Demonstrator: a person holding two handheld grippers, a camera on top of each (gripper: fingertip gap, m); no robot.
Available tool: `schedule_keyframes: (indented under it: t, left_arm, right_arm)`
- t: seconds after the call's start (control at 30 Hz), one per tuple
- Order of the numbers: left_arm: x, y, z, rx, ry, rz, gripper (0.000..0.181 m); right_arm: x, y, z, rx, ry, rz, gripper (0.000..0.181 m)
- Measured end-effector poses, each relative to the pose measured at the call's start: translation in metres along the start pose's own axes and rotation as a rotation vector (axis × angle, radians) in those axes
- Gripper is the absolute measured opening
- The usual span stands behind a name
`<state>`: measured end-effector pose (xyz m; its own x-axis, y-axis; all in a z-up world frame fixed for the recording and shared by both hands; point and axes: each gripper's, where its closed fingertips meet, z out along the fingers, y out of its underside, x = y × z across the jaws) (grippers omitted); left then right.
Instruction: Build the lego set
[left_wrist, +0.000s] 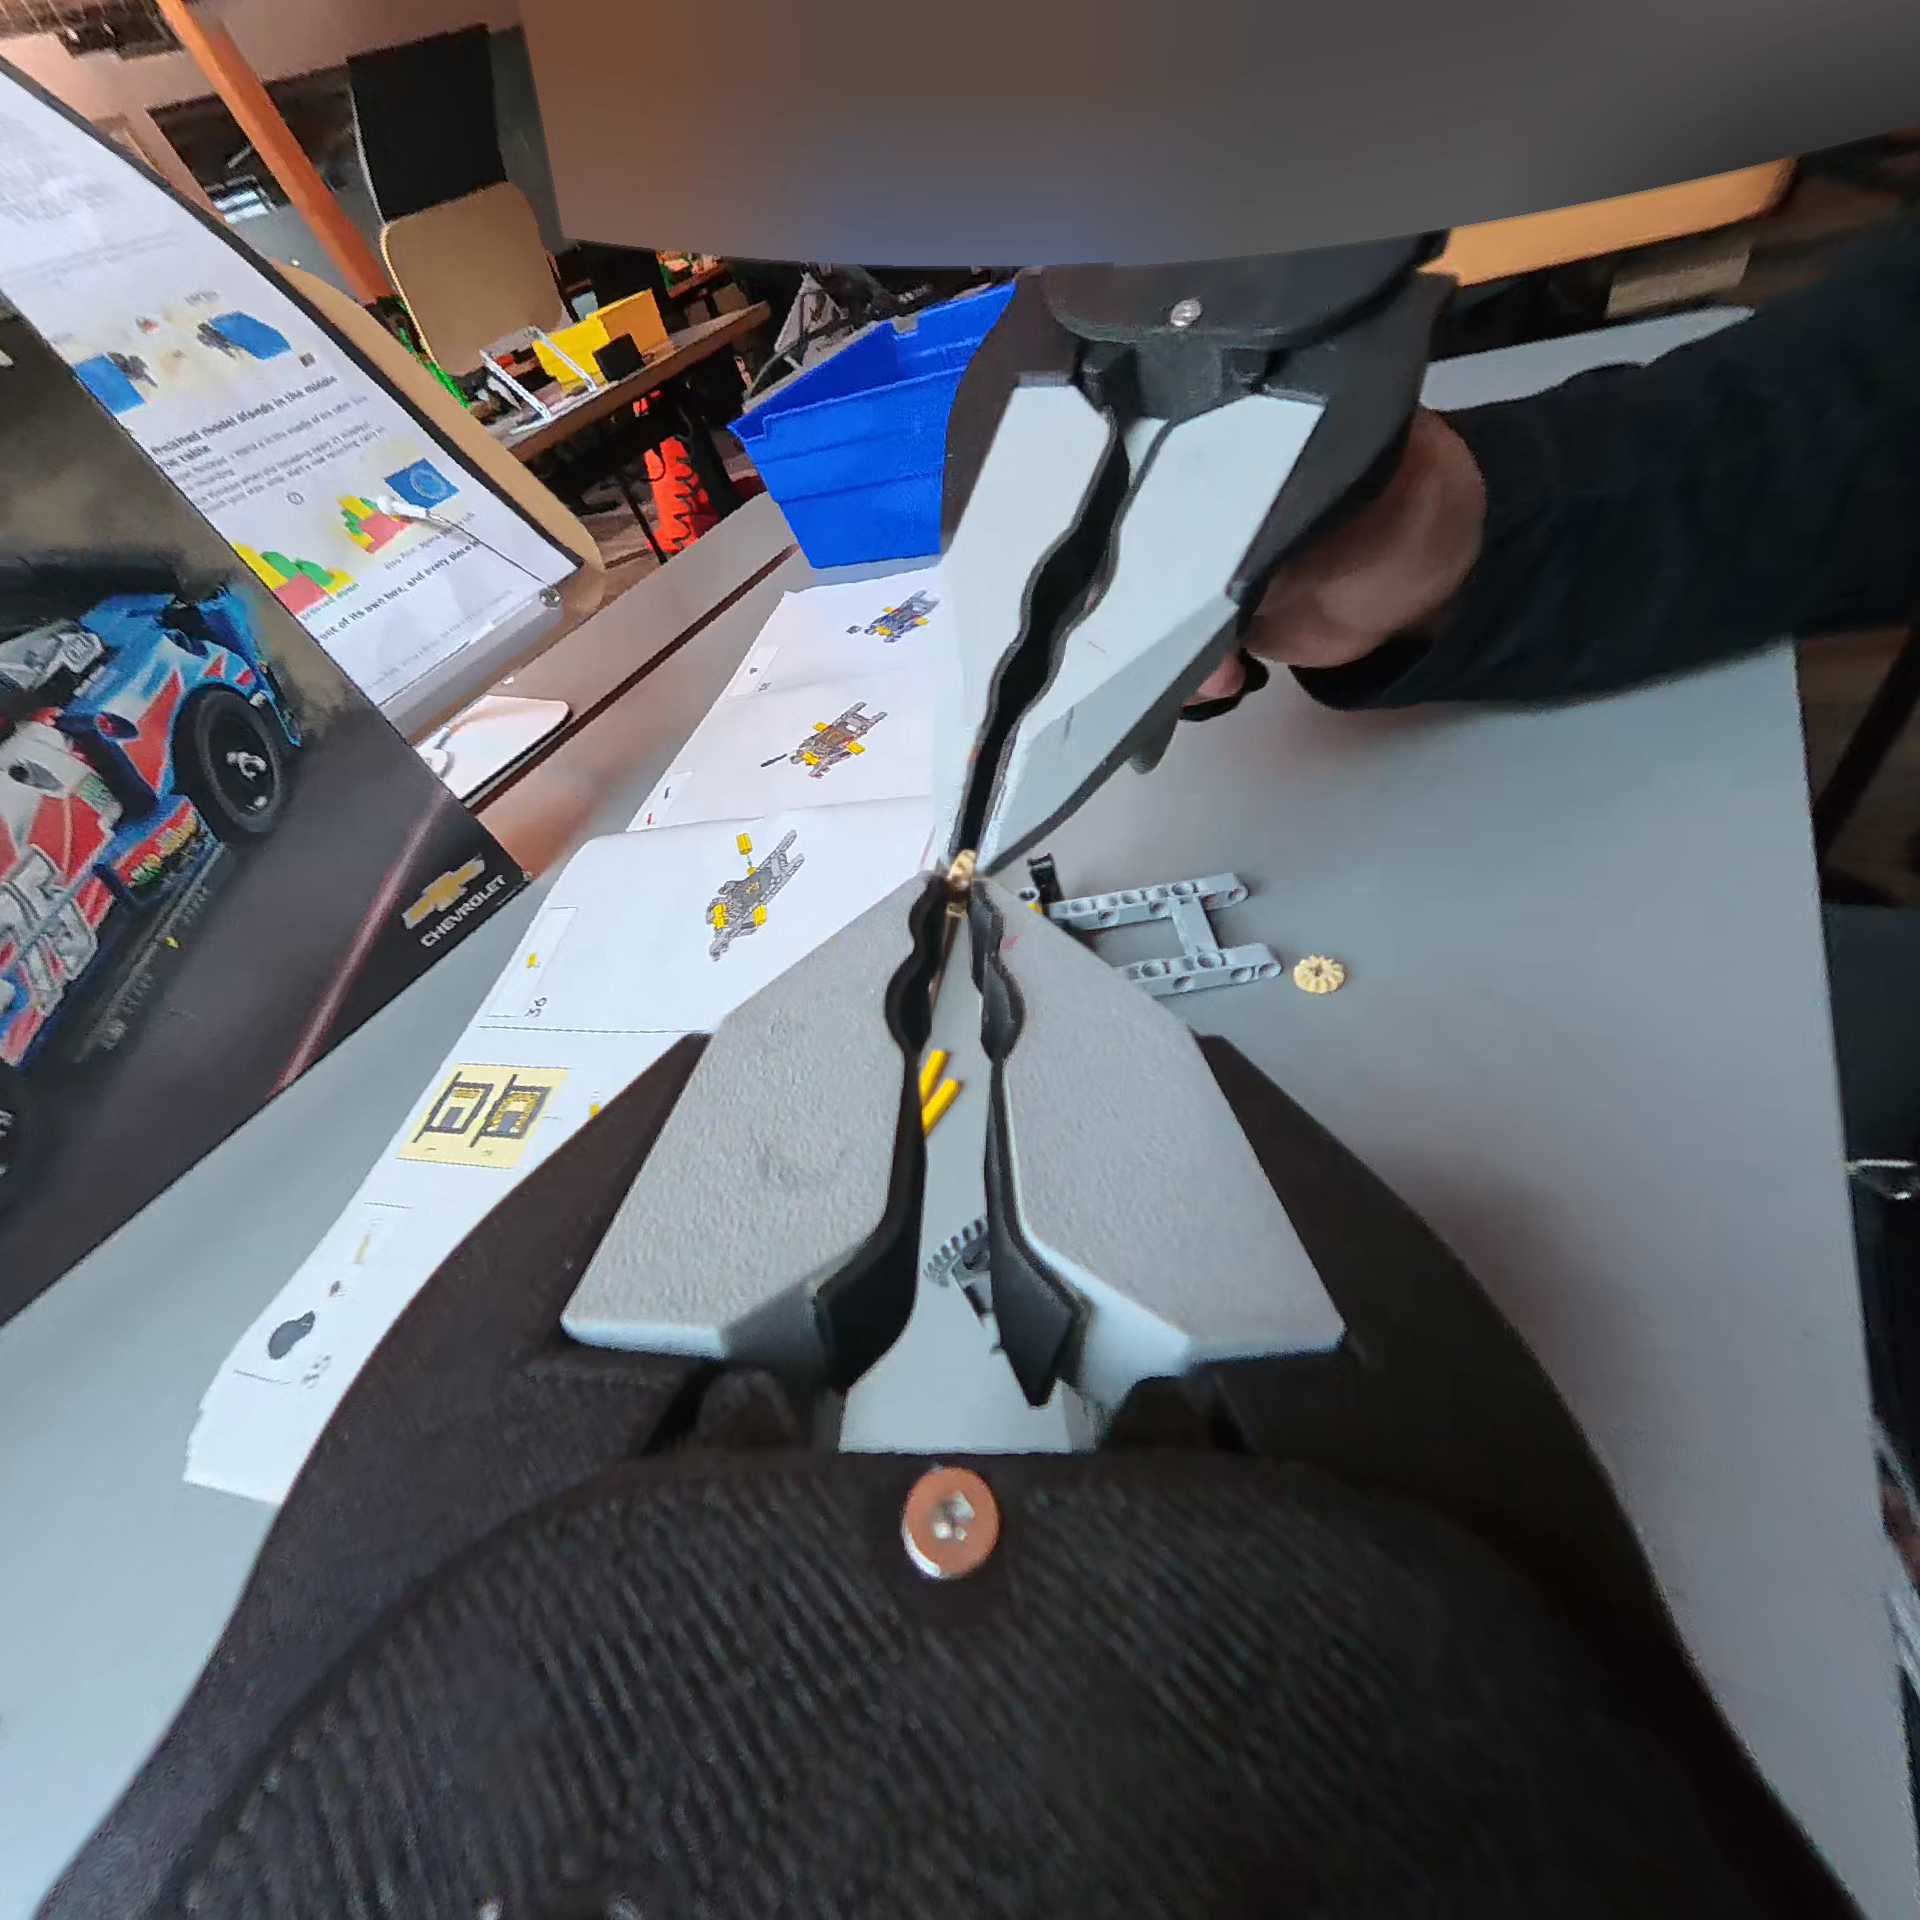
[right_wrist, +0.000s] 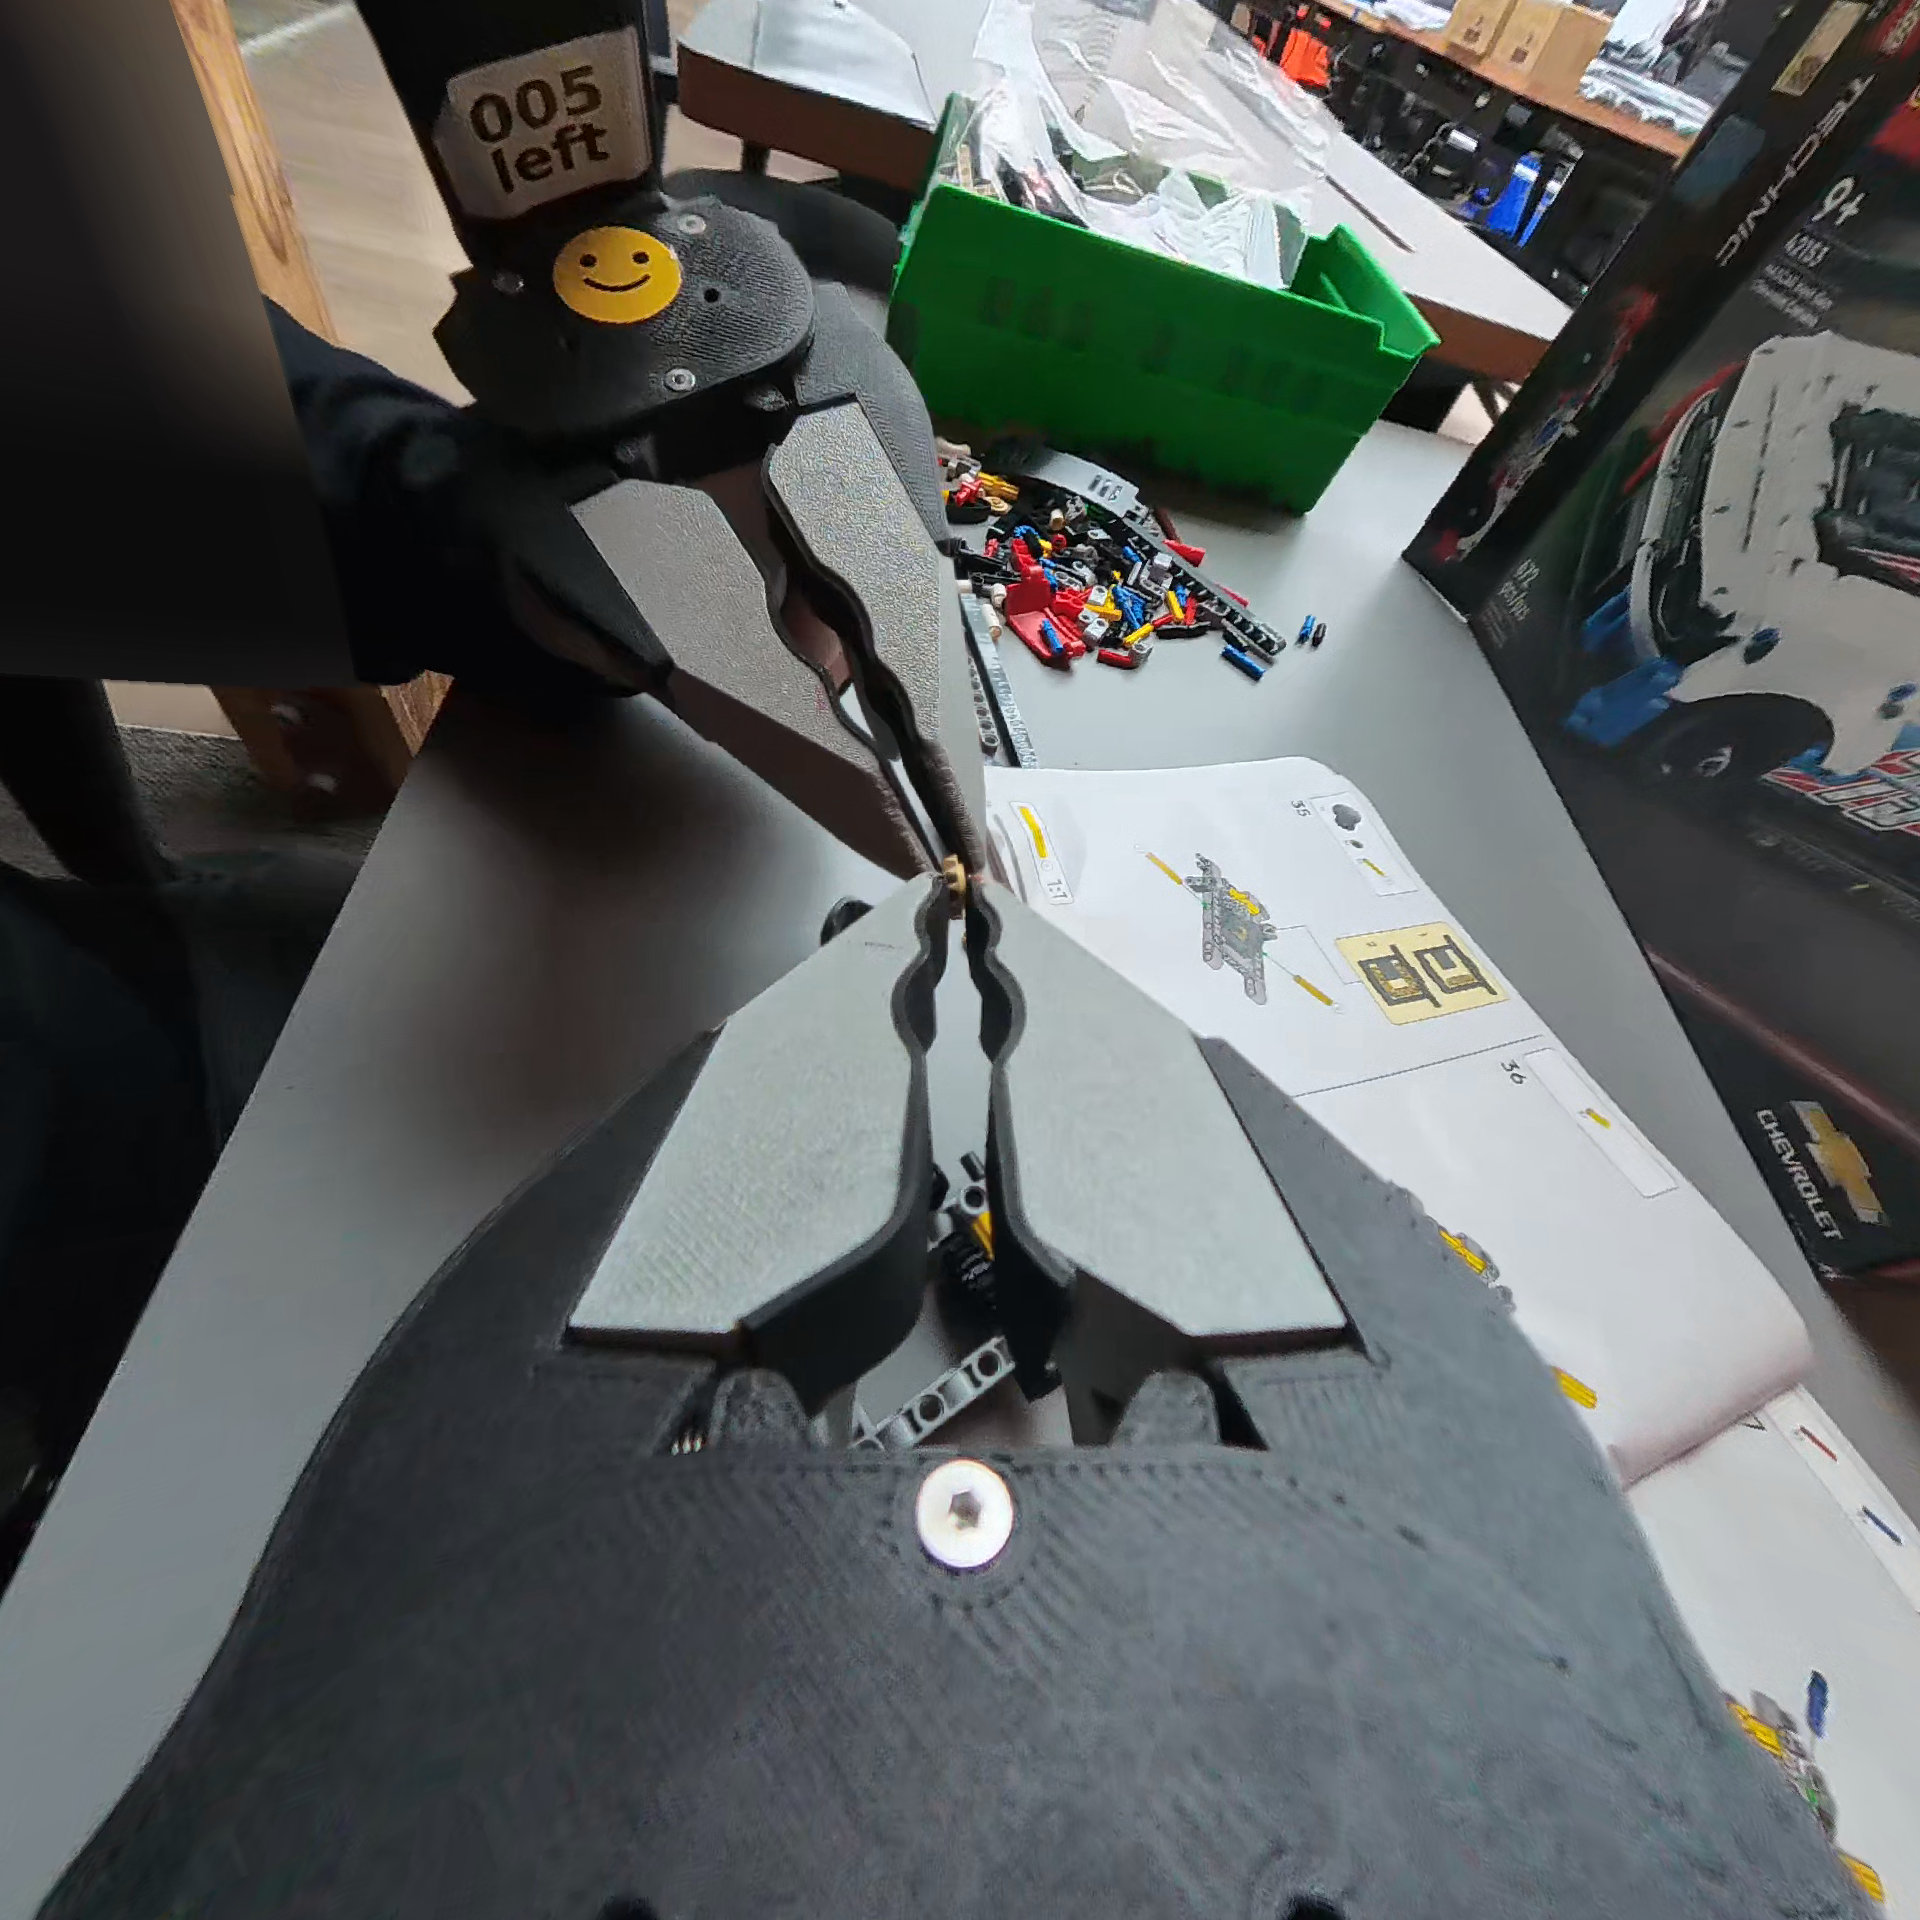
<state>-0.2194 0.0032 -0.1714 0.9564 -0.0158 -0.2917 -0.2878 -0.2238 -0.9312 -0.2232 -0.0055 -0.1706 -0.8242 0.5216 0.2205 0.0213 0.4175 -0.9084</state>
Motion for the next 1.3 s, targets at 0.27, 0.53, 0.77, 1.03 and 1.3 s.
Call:
schedule_keyframes:
  t: [0.27, 0.53, 0.77, 1.03, 1.3]
  left_arm:
    - [-0.017, 0.021, -0.009, -0.015, 0.044, -0.077, 0.001]
    - [-0.032, 0.025, -0.01, 0.036, 0.1, -0.234, 0.0]
    - [-0.029, 0.024, -0.007, 0.039, 0.17, -0.341, 0.001]
    - [-0.013, 0.01, -0.012, 0.117, 0.171, -0.111, 0.001]
    - [-0.012, 0.006, -0.014, 0.14, 0.159, -0.079, 0.001]
  right_arm:
    - [0.014, 0.01, 0.0, -0.002, 0.032, 0.066, 0.005]
    - [0.021, 0.027, 0.011, -0.018, 0.0, 0.145, 0.006]
    - [0.021, 0.015, 0.01, 0.044, 0.026, 0.157, 0.001]
    - [0.012, 0.001, 0.007, 0.105, 0.047, 0.077, 0.004]
    - [-0.001, -0.003, 0.005, 0.09, 0.045, -0.052, 0.004]
